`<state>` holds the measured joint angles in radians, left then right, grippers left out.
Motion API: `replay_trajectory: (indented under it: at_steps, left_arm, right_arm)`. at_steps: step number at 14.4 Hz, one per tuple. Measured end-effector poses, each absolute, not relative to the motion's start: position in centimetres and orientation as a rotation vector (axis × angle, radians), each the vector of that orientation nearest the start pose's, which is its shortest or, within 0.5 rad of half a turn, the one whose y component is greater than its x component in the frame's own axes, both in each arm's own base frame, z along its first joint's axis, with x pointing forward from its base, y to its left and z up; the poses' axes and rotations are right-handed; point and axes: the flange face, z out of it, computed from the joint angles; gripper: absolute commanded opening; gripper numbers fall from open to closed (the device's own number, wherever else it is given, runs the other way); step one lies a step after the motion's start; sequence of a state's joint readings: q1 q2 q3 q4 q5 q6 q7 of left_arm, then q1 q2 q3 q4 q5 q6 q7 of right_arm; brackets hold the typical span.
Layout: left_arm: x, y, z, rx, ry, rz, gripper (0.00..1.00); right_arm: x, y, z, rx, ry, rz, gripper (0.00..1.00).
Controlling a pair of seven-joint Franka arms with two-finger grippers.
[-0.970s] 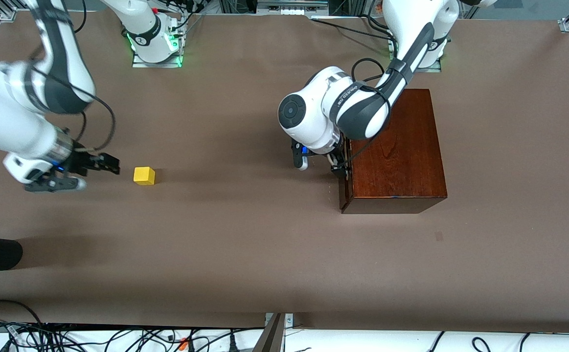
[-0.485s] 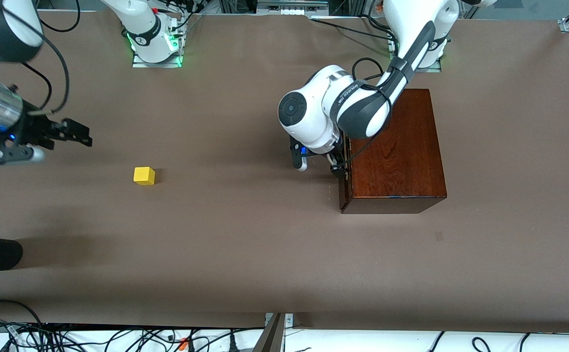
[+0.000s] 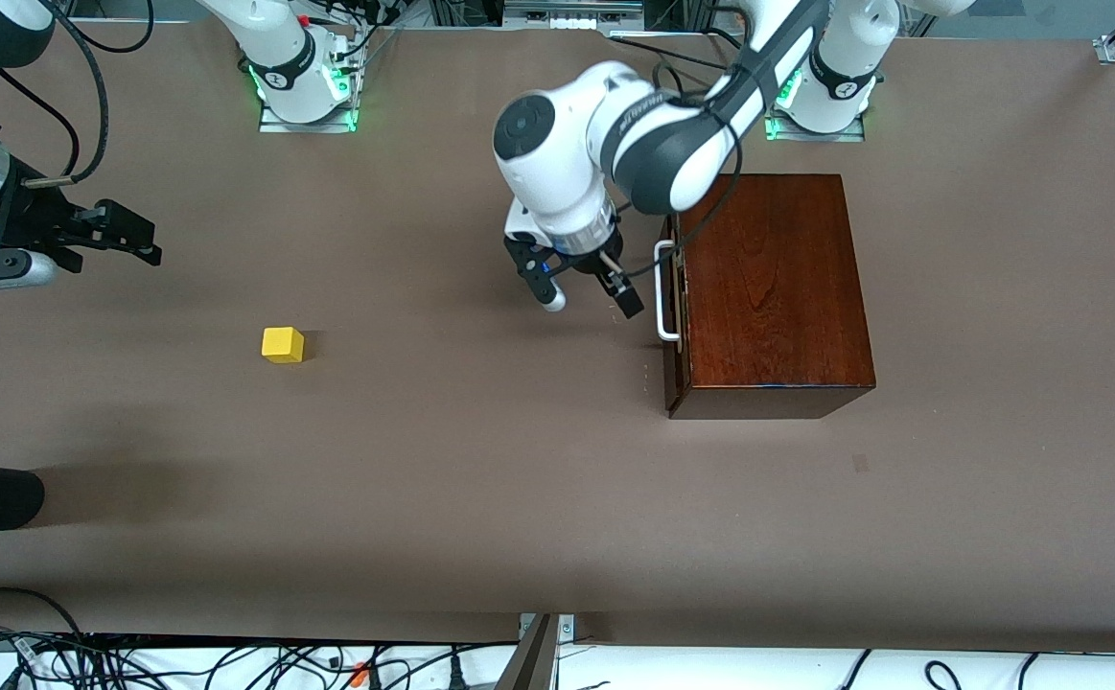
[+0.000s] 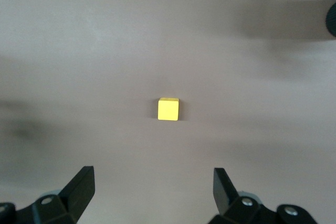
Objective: Open drawer, take yellow block, close drawer
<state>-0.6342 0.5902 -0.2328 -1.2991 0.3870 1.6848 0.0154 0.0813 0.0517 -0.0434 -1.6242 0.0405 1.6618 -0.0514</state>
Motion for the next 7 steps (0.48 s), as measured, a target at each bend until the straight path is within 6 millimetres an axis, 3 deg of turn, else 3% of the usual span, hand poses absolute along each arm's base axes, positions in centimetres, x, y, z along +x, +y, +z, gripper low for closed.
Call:
replay_trajectory:
  at_steps: [2,4,7]
  left_arm:
    - [50.8,-48.1,42.9,-2.618,1.129,0.029,1.00]
    - [51.1,-46.1,46.6,-2.698,0.924,0.006,1.00]
    - [53.8,-39.5,52.9,-2.846,0.589,0.017,1.00]
  right_arm:
    - [57.6,2.5,58.4,-3.112,-0.136,0.002,1.00]
    - [57.7,2.5,59.3,-3.114,-0.137,-0.025,1.00]
    - [57.8,2.5,59.7,-3.114,-0.136,-0.038,1.00]
